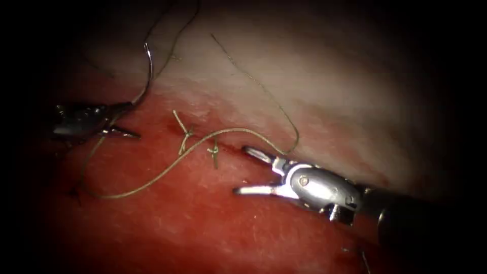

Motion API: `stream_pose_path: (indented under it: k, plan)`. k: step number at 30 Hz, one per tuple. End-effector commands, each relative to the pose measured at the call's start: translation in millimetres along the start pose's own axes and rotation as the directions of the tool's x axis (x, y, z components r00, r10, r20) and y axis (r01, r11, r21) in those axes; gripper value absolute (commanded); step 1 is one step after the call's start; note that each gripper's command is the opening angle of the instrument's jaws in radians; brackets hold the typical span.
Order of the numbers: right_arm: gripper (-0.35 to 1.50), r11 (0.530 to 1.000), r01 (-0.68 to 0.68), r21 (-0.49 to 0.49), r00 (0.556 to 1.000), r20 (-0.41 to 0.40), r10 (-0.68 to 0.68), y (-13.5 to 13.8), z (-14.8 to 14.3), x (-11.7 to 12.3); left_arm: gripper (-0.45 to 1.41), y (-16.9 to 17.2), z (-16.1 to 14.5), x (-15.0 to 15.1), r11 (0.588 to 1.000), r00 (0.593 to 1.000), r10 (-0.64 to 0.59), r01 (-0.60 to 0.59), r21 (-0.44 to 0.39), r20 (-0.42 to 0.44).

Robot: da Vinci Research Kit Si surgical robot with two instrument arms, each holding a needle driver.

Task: Wound Closure

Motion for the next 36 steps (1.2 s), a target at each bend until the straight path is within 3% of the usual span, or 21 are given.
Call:
stream_pose_path:
  k: [1, 19, 27, 28, 31, 36]
  plan:
    - [1.29, 1.000, 0.003, 0.004, 1.000, -0.003, -0.003, -0.2, 1.1, -0.5, 0.54, -0.3, 0.9, -0.2, 1.000, 1.000, 0.000, 0.000, -0.002, -0.007]
    - [1.29, 1.000, -0.006, 0.015, 1.000, 0.000, 0.006, -0.8, 1.6, -0.7, 0.42, -0.3, 0.8, -0.9, 1.000, 1.000, 0.001, -0.001, -0.017, -0.010]
    - [1.29, 1.000, -0.006, 0.015, 1.000, 0.000, 0.006, -0.8, 1.6, -0.6, 0.14, -1.4, 0.4, -2.0, 1.000, 1.000, -0.008, 0.008, -0.004, 0.011]
    - [1.29, 1.000, -0.007, 0.015, 1.000, 0.000, 0.007, -0.9, 1.6, -0.5, 0.05, -1.5, 0.4, -2.1, 1.000, 1.000, -0.006, 0.006, -0.005, 0.011]
    - [1.29, 1.000, -0.008, 0.015, 1.000, 0.000, 0.008, -0.9, 1.6, -0.4, -0.45, -1.8, 0.3, -2.6, 1.000, 1.000, 0.002, -0.002, -0.009, 0.027]
    - [1.24, 0.998, -0.060, 0.020, 0.998, -0.001, 0.061, -0.9, 1.2, 0.2, -0.45, -1.1, -0.1, -2.3, 0.991, 0.990, 0.135, -0.134, -0.018, 0.046]
